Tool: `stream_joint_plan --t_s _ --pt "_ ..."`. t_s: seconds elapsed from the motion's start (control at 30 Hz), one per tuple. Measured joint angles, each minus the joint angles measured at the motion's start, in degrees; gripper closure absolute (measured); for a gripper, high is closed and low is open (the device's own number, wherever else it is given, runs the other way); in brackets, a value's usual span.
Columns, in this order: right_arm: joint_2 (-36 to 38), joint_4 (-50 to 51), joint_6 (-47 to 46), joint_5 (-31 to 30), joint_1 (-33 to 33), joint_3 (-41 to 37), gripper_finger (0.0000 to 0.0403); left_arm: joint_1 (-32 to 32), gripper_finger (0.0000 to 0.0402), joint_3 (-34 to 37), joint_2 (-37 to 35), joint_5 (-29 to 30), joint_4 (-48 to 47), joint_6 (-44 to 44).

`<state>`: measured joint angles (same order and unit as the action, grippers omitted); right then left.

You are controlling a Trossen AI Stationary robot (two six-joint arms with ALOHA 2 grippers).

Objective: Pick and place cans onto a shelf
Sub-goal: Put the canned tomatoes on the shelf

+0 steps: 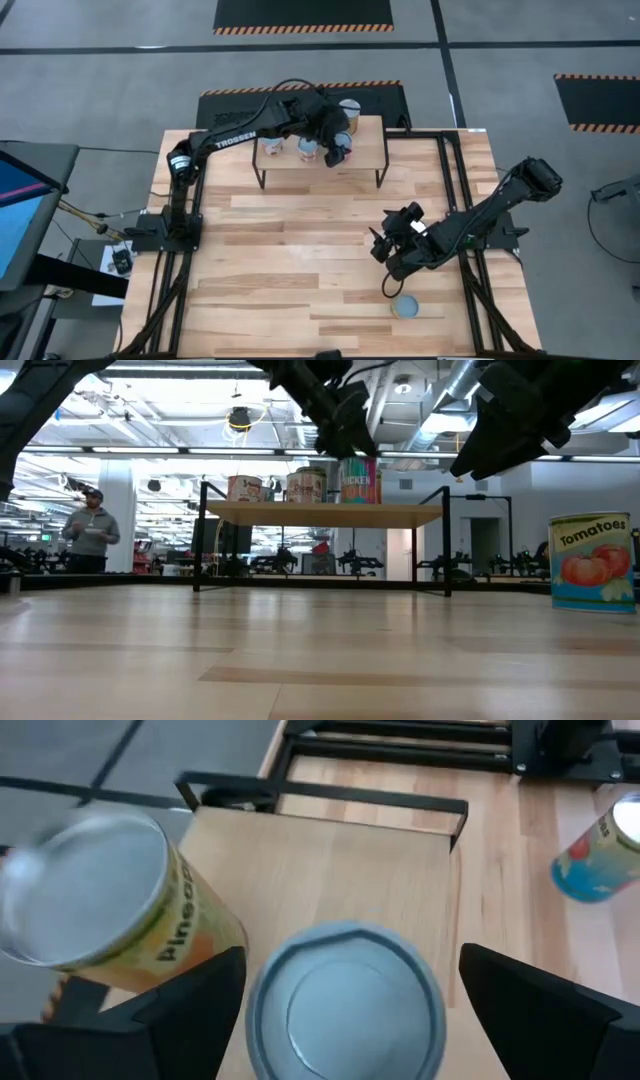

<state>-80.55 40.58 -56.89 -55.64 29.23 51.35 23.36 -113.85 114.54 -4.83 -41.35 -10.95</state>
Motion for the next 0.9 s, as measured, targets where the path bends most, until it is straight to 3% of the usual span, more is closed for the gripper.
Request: stream_joint_plan --t_s 0.23,0.5,0.63,0.9 --pt "-0.26 0.90 -1.76 -0.13 0.49 0.00 0.0074 -2.31 0.0046 -2.40 -1.30 2.17 -0.37 -0.15" --pt "-0.48 5.80 -8.85 -2.65 3.40 -0.11 0.0074 -7.55 0.0065 3.18 -8.07 3.70 6.06 -0.36" --pt "-0.48 5.97 -9.74 -3.96 5.11 -0.11 0.0074 -11.38 0.0083 12.26 -13.02 3.88 12.57 -0.36" --pt "-0.47 5.22 -8.42 -6.52 6.01 -0.09 0.0074 -19.74 0.0117 41.99 -29.16 9.62 36.36 3.16"
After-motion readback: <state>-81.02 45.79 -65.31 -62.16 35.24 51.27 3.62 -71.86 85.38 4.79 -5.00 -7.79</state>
